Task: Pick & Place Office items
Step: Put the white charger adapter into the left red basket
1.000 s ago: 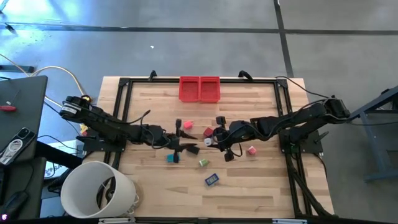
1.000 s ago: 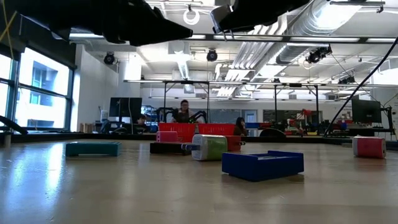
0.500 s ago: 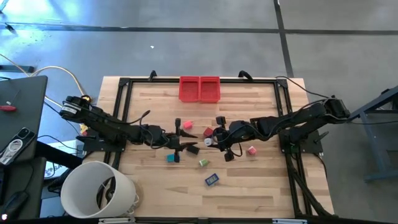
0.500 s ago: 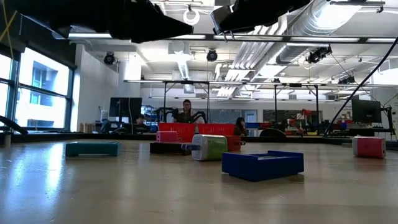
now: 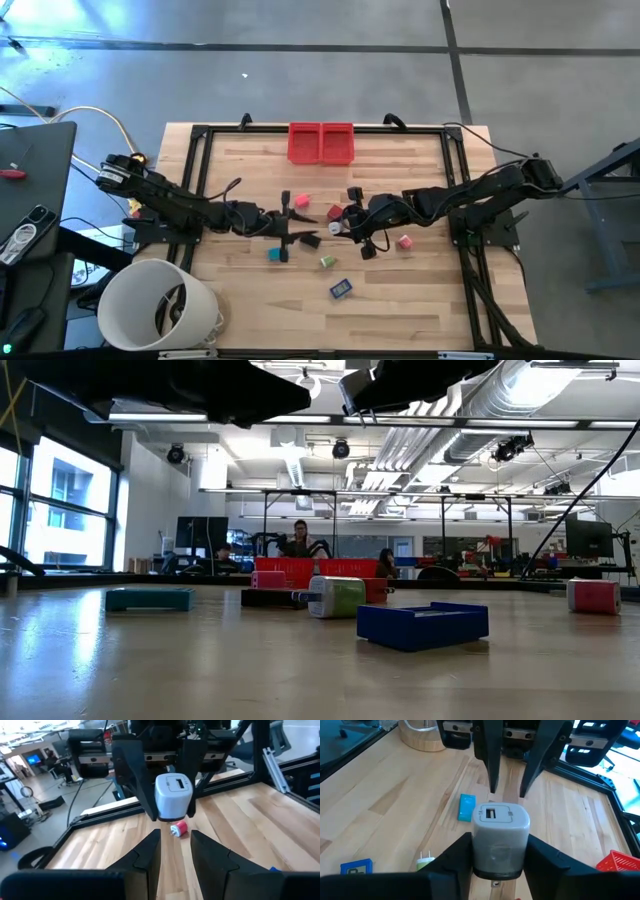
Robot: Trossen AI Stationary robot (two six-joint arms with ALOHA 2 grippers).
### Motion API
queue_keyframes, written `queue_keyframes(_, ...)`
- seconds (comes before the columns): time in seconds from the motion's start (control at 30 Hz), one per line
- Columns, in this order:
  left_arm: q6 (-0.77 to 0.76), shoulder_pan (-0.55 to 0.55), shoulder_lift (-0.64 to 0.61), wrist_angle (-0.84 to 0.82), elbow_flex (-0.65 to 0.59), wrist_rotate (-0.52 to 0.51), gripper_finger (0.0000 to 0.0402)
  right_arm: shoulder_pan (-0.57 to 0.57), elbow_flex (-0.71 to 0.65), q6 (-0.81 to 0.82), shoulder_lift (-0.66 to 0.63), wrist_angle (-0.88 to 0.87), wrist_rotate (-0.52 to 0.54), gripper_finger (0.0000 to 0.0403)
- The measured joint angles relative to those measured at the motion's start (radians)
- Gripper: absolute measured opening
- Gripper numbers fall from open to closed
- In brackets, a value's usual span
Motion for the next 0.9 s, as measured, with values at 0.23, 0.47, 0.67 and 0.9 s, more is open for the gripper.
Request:
queue_keyframes(0.23,0.048,0.0,0.0,-0.001,0.0,-0.002,0.01,0.0,0.0,0.0,0.0,-0.005,0.0,0.0139)
queue_keyframes(0.47,0.059,0.0,0.0,-0.009,0.0,-0.002,0.0145,0.0,0.0,-0.001,0.0,-0.006,0.0,0.0128)
queue_keyframes(0.67,0.105,-0.001,0.0,-0.008,0.0,-0.003,0.0199,0.0,0.0,-0.001,0.0,-0.006,0.0,0.0139)
queue_keyframes(0.9,0.323,-0.044,0.0,0.011,0.0,0.004,0.0207,0.0,0.0,-0.001,0.0,-0.001,0.0,0.0132)
